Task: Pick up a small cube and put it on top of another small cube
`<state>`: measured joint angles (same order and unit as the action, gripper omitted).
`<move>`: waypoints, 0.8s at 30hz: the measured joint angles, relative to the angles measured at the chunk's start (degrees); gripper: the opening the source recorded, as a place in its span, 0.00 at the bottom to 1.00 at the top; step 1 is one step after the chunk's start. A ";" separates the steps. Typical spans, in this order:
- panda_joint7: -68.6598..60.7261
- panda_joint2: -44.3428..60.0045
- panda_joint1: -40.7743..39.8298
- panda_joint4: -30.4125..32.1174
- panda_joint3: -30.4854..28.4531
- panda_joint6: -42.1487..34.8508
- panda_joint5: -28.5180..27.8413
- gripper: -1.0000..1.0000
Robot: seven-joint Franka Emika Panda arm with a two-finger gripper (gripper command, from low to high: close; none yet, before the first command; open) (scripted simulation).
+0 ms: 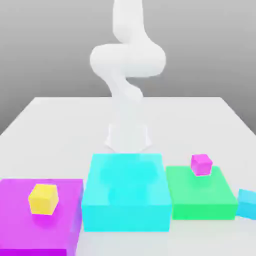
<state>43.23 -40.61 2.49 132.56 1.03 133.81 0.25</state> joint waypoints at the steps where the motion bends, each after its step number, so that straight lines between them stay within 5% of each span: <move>1: -1.14 2.25 1.08 0.33 0.46 0.87 0.12 0.50; 15: -14.07 31.41 13.53 4.66 8.79 12.18 -0.76 0.50; 24: -18.42 50.50 22.17 7.35 13.22 19.24 -6.84 0.50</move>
<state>24.82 9.89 24.66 139.91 14.24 153.05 -6.59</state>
